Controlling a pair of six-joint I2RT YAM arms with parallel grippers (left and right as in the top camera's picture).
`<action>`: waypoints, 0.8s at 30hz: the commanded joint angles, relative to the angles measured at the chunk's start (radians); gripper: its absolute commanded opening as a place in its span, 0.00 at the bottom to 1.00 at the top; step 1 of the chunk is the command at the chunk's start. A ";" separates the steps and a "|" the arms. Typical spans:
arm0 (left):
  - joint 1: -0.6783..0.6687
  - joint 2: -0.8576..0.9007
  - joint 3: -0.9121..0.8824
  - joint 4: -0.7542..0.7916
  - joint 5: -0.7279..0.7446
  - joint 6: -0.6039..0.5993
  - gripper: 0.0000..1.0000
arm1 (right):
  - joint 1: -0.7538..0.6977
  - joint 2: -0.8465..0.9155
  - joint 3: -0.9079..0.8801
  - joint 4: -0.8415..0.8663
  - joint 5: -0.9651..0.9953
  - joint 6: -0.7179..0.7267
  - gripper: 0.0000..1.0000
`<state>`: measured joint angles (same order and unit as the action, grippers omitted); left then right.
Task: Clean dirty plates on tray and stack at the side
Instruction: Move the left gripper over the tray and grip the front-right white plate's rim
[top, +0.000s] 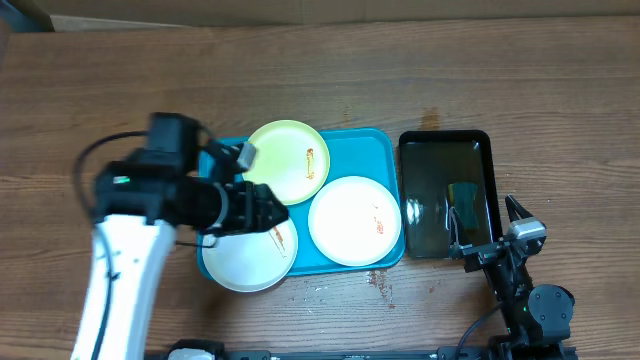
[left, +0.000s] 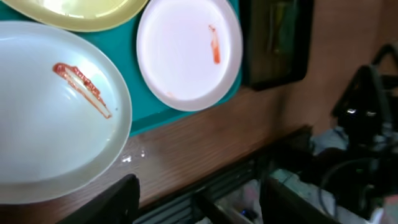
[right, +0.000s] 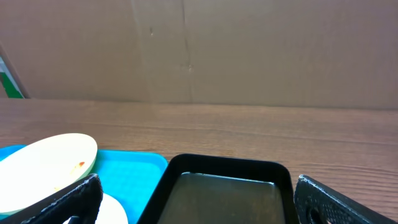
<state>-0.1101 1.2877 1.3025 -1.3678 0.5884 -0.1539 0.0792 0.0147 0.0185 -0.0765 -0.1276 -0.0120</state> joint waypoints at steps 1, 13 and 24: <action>-0.120 0.028 -0.135 0.131 -0.232 -0.192 0.66 | -0.003 -0.011 -0.011 0.004 -0.005 -0.004 1.00; -0.315 0.194 -0.287 0.492 -0.331 -0.315 0.52 | -0.003 -0.011 -0.011 0.006 -0.005 -0.004 1.00; -0.346 0.298 -0.280 0.639 -0.300 -0.325 0.47 | -0.002 0.012 0.202 -0.170 -0.033 0.262 1.00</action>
<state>-0.4690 1.5856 1.0229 -0.7322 0.2760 -0.4660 0.0792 0.0174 0.0750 -0.1909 -0.1692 0.1780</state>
